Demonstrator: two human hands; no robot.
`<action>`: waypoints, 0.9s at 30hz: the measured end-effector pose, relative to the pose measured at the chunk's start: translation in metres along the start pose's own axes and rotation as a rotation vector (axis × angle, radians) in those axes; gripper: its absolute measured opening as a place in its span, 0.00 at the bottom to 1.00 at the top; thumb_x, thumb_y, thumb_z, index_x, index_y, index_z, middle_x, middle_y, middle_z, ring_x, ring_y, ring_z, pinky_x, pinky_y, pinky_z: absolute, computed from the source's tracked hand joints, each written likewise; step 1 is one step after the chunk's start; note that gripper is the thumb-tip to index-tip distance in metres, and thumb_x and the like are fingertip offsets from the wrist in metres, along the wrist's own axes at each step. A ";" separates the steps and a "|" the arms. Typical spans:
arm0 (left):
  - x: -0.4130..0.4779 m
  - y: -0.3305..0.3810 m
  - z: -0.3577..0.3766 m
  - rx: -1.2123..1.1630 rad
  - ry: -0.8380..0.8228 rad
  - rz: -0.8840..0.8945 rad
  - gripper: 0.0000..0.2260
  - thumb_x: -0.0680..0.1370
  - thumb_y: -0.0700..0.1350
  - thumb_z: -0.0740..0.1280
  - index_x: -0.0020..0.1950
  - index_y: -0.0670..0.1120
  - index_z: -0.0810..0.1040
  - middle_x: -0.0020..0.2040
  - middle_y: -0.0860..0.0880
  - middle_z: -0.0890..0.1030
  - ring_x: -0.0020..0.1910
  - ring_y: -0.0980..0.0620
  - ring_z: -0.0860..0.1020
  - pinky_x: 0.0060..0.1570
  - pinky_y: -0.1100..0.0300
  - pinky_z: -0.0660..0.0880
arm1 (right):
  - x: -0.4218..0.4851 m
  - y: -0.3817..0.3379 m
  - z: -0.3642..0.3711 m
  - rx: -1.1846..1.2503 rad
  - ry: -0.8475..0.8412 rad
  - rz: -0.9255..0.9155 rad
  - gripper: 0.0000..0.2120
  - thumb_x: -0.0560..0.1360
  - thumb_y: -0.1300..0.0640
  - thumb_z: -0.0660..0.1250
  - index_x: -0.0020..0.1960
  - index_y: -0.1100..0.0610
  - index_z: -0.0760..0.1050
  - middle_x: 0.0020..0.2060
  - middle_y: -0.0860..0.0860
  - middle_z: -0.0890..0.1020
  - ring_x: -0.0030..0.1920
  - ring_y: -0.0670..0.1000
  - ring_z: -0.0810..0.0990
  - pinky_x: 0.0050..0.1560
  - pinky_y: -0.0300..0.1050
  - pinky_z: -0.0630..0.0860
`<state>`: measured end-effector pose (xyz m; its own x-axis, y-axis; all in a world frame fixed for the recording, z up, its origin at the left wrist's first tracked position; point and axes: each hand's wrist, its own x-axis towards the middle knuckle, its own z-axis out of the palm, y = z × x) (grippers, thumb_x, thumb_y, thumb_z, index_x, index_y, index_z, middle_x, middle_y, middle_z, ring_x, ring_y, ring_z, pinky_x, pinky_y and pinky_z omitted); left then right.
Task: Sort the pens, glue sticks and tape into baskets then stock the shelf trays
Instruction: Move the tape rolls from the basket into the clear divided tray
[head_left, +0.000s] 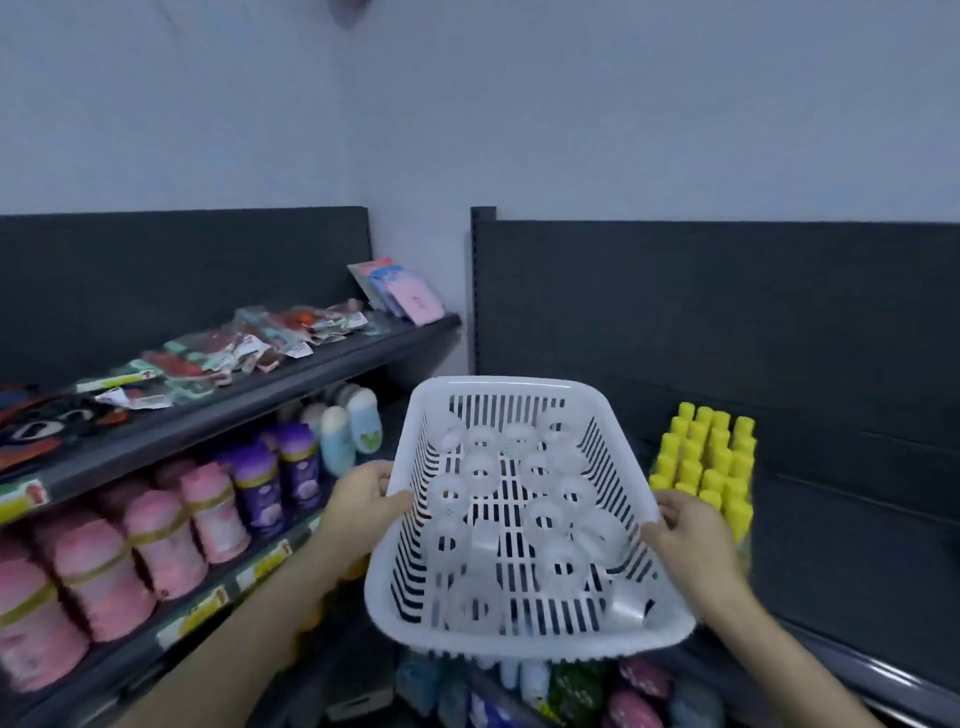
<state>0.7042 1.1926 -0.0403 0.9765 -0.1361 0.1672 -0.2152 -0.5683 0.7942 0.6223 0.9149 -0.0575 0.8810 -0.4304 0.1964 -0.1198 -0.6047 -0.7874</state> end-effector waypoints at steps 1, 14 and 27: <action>0.017 -0.002 0.004 0.002 -0.036 0.008 0.12 0.73 0.35 0.66 0.35 0.51 0.75 0.25 0.58 0.79 0.27 0.67 0.76 0.24 0.72 0.68 | 0.006 0.002 0.002 -0.019 0.025 0.016 0.10 0.71 0.70 0.63 0.48 0.62 0.78 0.37 0.54 0.80 0.37 0.55 0.77 0.36 0.48 0.73; 0.205 -0.021 0.056 0.121 -0.272 0.100 0.06 0.71 0.42 0.66 0.45 0.41 0.80 0.39 0.48 0.82 0.37 0.52 0.78 0.35 0.59 0.71 | 0.109 0.004 0.036 -0.285 0.168 0.200 0.07 0.71 0.67 0.61 0.45 0.63 0.77 0.31 0.52 0.75 0.28 0.45 0.67 0.25 0.39 0.58; 0.310 -0.036 0.126 0.087 -0.528 0.212 0.06 0.72 0.42 0.65 0.42 0.40 0.79 0.41 0.46 0.83 0.38 0.50 0.80 0.35 0.59 0.71 | 0.169 0.019 0.054 -0.510 0.252 0.412 0.03 0.70 0.68 0.60 0.41 0.63 0.72 0.27 0.50 0.69 0.28 0.49 0.66 0.24 0.40 0.57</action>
<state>1.0131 1.0684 -0.0902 0.7779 -0.6283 -0.0142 -0.4279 -0.5460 0.7202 0.7933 0.8671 -0.0706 0.5919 -0.7972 0.1187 -0.6754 -0.5710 -0.4666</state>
